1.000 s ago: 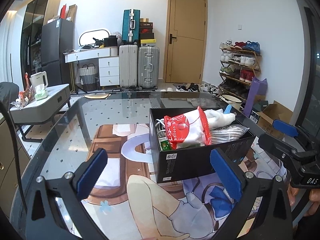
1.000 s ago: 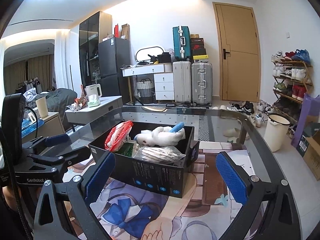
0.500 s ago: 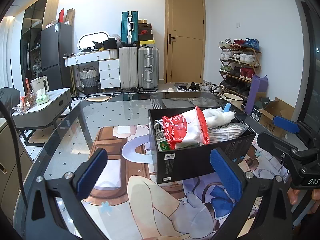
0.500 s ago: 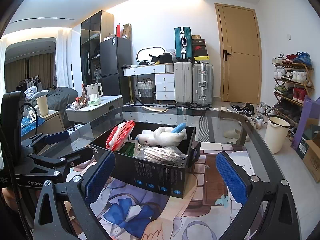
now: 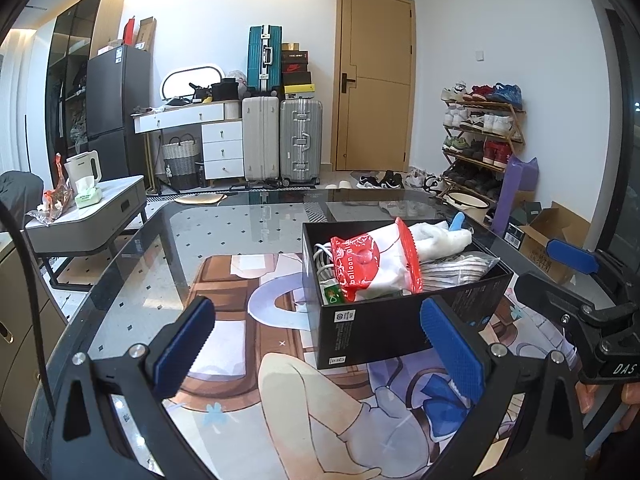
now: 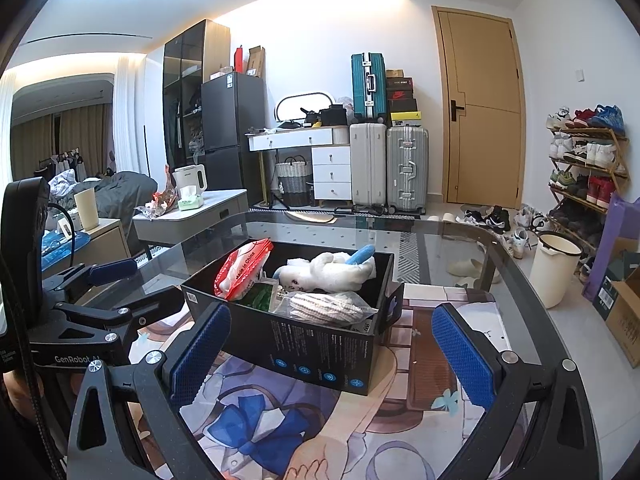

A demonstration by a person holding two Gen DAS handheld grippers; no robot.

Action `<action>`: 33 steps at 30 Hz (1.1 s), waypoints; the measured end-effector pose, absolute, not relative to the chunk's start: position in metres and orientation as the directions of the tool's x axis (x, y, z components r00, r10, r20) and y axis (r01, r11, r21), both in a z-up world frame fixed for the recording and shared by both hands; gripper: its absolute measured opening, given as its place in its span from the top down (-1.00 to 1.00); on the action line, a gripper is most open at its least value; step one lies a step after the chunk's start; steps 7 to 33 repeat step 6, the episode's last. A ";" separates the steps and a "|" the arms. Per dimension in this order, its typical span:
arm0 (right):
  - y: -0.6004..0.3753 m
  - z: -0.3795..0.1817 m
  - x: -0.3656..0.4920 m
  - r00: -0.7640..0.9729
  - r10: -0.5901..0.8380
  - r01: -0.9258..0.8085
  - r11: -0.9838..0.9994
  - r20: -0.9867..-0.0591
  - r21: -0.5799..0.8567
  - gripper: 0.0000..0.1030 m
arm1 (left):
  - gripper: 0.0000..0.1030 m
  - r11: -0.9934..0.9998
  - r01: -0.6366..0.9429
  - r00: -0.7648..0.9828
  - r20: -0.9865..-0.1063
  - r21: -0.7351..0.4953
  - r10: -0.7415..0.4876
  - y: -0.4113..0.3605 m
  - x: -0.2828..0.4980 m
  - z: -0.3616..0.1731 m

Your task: Organize soft objects

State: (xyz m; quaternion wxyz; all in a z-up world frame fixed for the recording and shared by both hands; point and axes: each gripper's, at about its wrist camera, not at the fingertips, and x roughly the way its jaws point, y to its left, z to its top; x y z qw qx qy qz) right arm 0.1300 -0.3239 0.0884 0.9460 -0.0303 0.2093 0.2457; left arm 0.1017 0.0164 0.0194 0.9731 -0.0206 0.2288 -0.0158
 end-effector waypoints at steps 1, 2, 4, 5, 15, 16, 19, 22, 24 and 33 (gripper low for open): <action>-0.324 0.089 0.130 0.792 0.452 -0.477 0.878 -0.411 0.045 -0.99 | -1.00 0.999 0.019 0.896 -0.442 -0.049 -0.039 0.017 0.102 0.020; -0.324 0.089 0.130 0.792 0.452 -0.478 0.877 -0.411 0.045 -0.99 | -1.00 0.999 0.020 0.897 -0.441 -0.051 -0.040 0.017 0.101 0.020; -0.324 0.088 0.130 0.792 0.451 -0.477 0.878 -0.411 0.045 -0.99 | -1.00 0.999 0.018 0.896 -0.443 -0.049 -0.038 0.017 0.101 0.019; -0.324 0.088 0.130 0.792 0.451 -0.477 0.878 -0.412 0.045 -0.99 | -1.00 0.999 0.018 0.895 -0.444 -0.051 -0.039 0.018 0.101 0.020; -0.324 0.088 0.130 0.792 0.452 -0.477 0.878 -0.411 0.045 -0.99 | -1.00 0.998 0.019 0.895 -0.444 -0.053 -0.041 0.018 0.100 0.020; -0.324 0.088 0.130 0.792 0.452 -0.477 0.878 -0.411 0.045 -0.99 | -1.00 0.998 0.019 0.895 -0.444 -0.053 -0.041 0.018 0.100 0.020; -0.324 0.088 0.130 0.792 0.452 -0.477 0.878 -0.411 0.045 -0.99 | -1.00 0.998 0.019 0.895 -0.444 -0.053 -0.041 0.018 0.100 0.020; -0.324 0.088 0.130 0.792 0.452 -0.477 0.878 -0.411 0.045 -0.99 | -1.00 0.998 0.019 0.895 -0.444 -0.053 -0.041 0.018 0.100 0.020; -0.324 0.088 0.130 0.792 0.452 -0.477 0.878 -0.411 0.045 -0.99 | -1.00 0.998 0.019 0.895 -0.444 -0.053 -0.041 0.018 0.100 0.020; -0.324 0.088 0.130 0.792 0.452 -0.477 0.878 -0.411 0.045 -0.99 | -1.00 0.998 0.019 0.895 -0.444 -0.053 -0.041 0.018 0.100 0.020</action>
